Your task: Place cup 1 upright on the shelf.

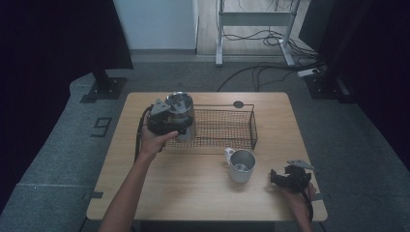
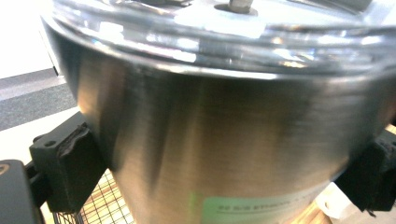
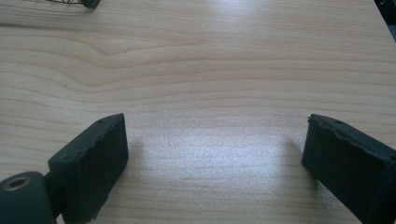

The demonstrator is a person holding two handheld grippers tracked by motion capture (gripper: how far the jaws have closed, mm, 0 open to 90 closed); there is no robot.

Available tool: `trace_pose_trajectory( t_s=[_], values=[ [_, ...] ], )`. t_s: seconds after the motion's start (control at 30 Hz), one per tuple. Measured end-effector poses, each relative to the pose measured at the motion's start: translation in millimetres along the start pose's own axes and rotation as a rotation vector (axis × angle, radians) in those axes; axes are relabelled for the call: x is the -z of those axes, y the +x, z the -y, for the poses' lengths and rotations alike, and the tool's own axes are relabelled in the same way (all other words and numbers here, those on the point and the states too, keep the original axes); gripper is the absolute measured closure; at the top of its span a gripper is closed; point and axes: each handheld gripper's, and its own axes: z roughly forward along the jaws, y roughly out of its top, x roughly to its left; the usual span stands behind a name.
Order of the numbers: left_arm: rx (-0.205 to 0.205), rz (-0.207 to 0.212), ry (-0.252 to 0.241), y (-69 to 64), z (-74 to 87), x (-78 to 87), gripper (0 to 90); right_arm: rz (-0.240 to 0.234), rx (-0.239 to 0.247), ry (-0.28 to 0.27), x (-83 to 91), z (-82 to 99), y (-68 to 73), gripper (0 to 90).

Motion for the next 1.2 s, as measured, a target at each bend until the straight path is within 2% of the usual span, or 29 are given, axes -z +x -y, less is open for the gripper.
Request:
trace_pose_trajectory(
  t_s=[0.13, 0.53, 0.67, 1.2],
  values=[
    [-0.010, -0.003, -0.002, 0.1, -1.8, -1.9, 4.2, 0.000, 0.000, 0.000, 0.0, 0.0, 0.0, 6.6],
    [-0.004, -0.012, 0.004, 3.6, -8.8, -11.5, 4.2, 0.001, -0.001, -0.002, -0.1, 0.1, 0.1, 6.6],
    [-0.017, -0.010, 0.002, 4.4, -11.1, -13.6, 4.2, 0.001, 0.000, -0.002, -0.1, 0.1, 0.0, 6.8],
    [0.005, -0.034, 0.021, 13.8, -12.2, -32.9, 4.2, 0.004, -0.001, -0.005, 0.3, 0.3, -0.3, 7.9]
  ],
)
